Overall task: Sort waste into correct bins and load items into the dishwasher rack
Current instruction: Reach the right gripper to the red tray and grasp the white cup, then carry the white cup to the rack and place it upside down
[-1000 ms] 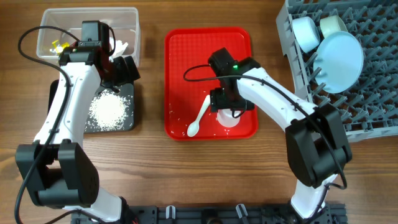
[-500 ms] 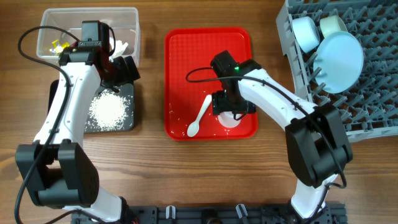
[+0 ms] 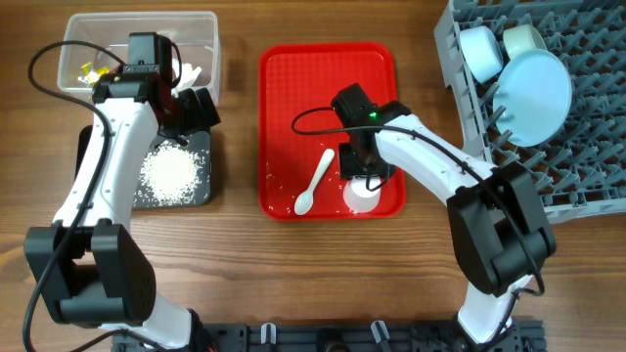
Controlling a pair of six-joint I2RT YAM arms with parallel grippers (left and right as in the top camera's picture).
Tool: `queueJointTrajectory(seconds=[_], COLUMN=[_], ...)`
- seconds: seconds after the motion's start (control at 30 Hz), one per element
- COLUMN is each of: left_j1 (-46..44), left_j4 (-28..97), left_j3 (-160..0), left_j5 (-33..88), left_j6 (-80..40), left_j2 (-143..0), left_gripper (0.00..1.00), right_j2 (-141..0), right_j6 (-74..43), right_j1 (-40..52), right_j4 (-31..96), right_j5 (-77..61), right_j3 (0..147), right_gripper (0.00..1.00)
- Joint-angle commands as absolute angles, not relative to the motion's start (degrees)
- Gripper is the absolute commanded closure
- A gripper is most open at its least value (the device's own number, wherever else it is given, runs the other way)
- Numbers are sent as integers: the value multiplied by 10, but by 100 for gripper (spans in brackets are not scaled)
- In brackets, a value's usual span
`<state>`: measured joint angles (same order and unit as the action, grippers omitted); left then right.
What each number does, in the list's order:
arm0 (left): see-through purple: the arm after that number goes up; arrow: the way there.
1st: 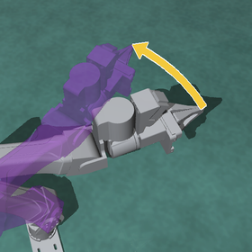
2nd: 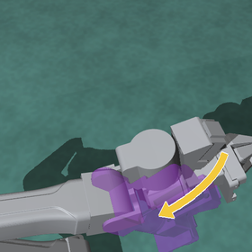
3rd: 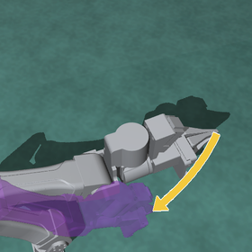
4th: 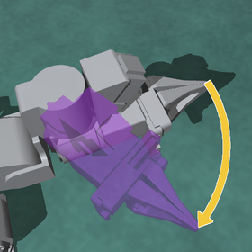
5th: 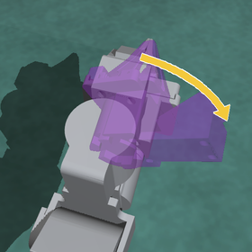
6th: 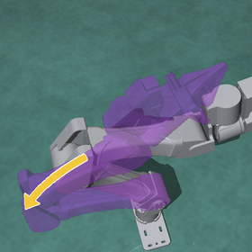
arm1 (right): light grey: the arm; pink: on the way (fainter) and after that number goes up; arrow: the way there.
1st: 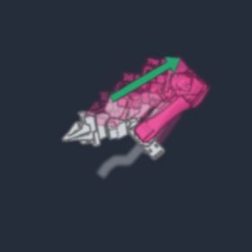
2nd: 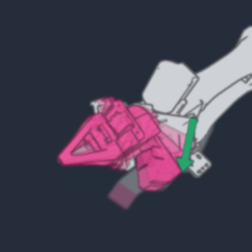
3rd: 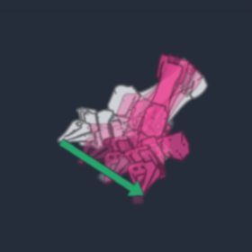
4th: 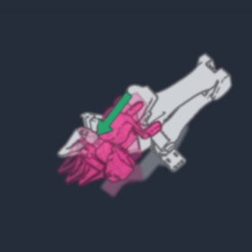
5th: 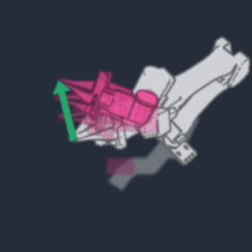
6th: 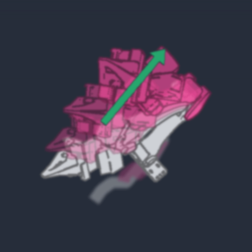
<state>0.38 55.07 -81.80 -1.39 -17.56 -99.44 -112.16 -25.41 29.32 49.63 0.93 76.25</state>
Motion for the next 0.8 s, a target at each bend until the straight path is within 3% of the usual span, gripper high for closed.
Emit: queueJointTrajectory(seconds=[0.0,0.07,0.2,0.37,0.6,0.77], left_j1=[5,5,5,5,5,5], left_j4=[549,549,549,549,549,549], left_j3=[-816,-816,-816,-816,-816,-816], left_j5=[-9,-9,-9,-9,-9,-9], left_j6=[-185,-185,-185,-185,-185,-185], left_j2=[-1000,-1000,-1000,-1000,-1000,-1000], left_gripper=[0,0,0,0,0,0], right_j2=[-1125,-1117,-1093,-1075,-1075,-1075], right_j6=[-248,-240,-220,-211,-236,-247], right_j1=[292,292,292,293,293,293], right_j4=[514,520,563,599,556,498], right_j5=[1,-1,-6,-27,-26,-24], right_j3=[749,752,781,779,712,681], right_gripper=[47,35,21,19,18,28])
